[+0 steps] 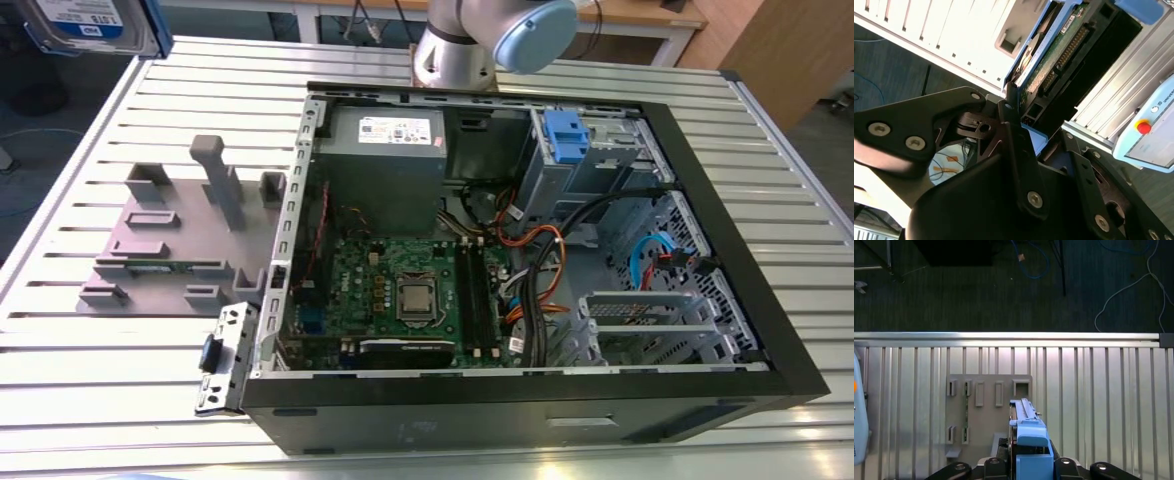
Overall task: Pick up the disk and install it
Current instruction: 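Pick up the disk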
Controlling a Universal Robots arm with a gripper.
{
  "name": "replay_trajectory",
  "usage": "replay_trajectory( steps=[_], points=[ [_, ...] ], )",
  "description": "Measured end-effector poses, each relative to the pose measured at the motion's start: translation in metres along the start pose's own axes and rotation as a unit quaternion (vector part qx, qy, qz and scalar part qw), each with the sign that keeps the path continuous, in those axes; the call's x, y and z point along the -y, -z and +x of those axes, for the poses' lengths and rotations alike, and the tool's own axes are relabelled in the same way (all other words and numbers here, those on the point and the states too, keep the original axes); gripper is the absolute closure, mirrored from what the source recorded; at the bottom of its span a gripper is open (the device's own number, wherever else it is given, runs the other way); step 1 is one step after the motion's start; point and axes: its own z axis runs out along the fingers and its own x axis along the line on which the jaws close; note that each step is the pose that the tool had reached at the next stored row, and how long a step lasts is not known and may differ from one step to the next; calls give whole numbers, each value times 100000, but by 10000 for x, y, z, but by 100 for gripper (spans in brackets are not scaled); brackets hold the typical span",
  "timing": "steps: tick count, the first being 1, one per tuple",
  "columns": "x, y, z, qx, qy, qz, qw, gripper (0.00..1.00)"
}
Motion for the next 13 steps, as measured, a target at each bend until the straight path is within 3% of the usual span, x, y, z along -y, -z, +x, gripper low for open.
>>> replay_trajectory(
  steps=[13],
  points=[
    [213, 7, -4, -1, 0, -42, 100000, 63]
  ],
)
